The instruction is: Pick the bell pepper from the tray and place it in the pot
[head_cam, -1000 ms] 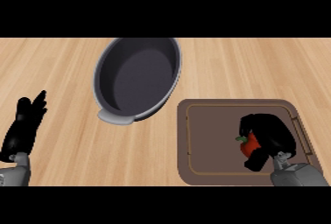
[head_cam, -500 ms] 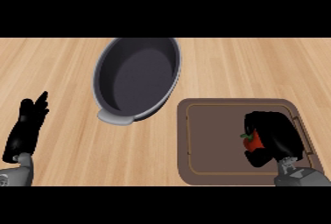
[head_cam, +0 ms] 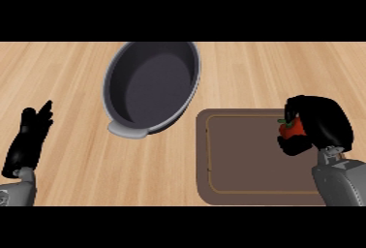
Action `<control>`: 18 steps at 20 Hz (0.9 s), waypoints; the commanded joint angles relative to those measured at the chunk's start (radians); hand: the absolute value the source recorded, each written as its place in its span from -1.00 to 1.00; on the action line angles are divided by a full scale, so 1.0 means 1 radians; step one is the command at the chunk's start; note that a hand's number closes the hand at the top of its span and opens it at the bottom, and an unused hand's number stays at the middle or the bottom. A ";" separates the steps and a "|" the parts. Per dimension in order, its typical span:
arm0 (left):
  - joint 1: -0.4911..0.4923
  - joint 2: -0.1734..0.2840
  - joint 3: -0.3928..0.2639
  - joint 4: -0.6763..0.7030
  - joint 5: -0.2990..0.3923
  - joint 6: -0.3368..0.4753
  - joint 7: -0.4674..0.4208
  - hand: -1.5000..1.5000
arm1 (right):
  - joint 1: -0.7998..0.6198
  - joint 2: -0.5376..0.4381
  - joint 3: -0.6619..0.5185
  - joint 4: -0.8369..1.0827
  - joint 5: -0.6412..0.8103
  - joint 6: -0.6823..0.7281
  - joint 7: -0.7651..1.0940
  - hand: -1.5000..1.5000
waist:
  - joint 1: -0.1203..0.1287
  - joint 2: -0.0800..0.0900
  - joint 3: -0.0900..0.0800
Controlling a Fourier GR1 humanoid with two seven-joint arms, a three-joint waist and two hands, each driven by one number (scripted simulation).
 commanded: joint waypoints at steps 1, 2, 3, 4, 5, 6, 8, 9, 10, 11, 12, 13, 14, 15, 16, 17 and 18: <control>0.016 -0.005 0.005 0.008 -0.003 0.004 -0.019 0.00 | -0.094 0.040 -0.056 -0.093 -0.042 -0.017 0.038 1.00 | 0.001 -0.002 0.000; 0.005 0.027 0.027 -0.015 0.029 -0.031 0.017 0.00 | -0.053 0.023 -0.067 -0.148 -0.050 -0.073 -0.010 1.00 | -0.004 -0.005 0.000; -0.014 -0.019 -0.009 0.012 -0.013 0.017 0.003 0.00 | -0.118 0.030 -0.052 -0.176 -0.043 -0.066 -0.001 1.00 | -0.007 -0.003 0.000; 0.015 -0.010 -0.005 -0.031 0.005 -0.006 0.024 0.00 | -0.130 0.019 -0.060 -0.208 -0.046 -0.071 -0.011 1.00 | 0.000 -0.006 0.000; -0.003 -0.015 0.003 0.025 0.002 0.006 -0.023 0.00 | -0.138 0.071 -0.043 -0.236 -0.054 -0.123 -0.009 1.00 | -0.005 -0.003 0.000; -0.020 0.007 0.005 0.019 0.015 -0.026 0.005 0.00 | -0.199 0.112 -0.060 -0.228 -0.098 -0.121 0.006 1.00 | 0.003 -0.002 0.000; 0.009 -0.013 -0.015 -0.005 -0.007 -0.007 0.008 0.00 | -0.226 0.120 -0.055 -0.318 -0.121 -0.094 0.022 1.00 | 0.000 -0.005 0.000; -0.002 -0.011 -0.011 -0.029 -0.013 0.007 0.018 0.00 | -0.275 0.106 -0.061 -0.335 -0.103 -0.080 0.047 1.00 | 0.003 -0.005 0.000; -0.014 0.027 0.013 -0.041 0.023 -0.041 0.043 0.00 | -0.279 0.120 -0.050 -0.388 -0.132 -0.049 0.058 1.00 | 0.001 -0.006 0.000; -0.009 0.031 0.025 0.003 0.016 -0.035 0.013 0.00 | -0.299 0.123 -0.036 -0.388 -0.110 -0.047 0.076 1.00 | 0.001 -0.003 -0.001; -0.010 -0.009 0.002 0.027 -0.010 0.001 -0.015 0.00 | -0.343 0.117 -0.051 -0.381 -0.126 -0.016 0.089 1.00 | 0.000 -0.001 -0.001; 0.072 -0.011 0.005 -0.022 0.017 -0.029 -0.043 0.00 | -0.396 0.134 -0.032 -0.367 -0.104 -0.015 0.122 1.00 | 0.011 -0.003 -0.001; 0.003 -0.022 -0.014 -0.061 -0.014 0.007 0.059 0.00 | -0.435 0.116 -0.025 -0.390 -0.113 0.053 0.146 1.00 | 0.004 -0.003 0.000; -0.007 -0.021 -0.020 -0.051 -0.018 -0.001 0.063 0.00 | -0.473 0.176 0.034 -0.361 -0.065 0.020 0.196 1.00 | 0.007 -0.002 -0.001; -0.002 -0.010 -0.004 -0.011 -0.020 0.002 0.009 0.00 | -0.538 0.163 -0.026 -0.316 -0.119 0.037 0.176 1.00 | 0.007 -0.001 -0.001; 0.032 -0.016 -0.006 -0.059 -0.012 -0.001 0.010 0.00 | -0.617 0.159 -0.061 -0.234 -0.154 0.069 0.181 1.00 | 0.014 -0.001 -0.001; -0.015 -0.049 -0.046 -0.104 -0.045 0.031 0.121 0.00 | -0.580 0.183 -0.006 -0.321 -0.150 0.132 0.237 1.00 | 0.005 -0.003 0.000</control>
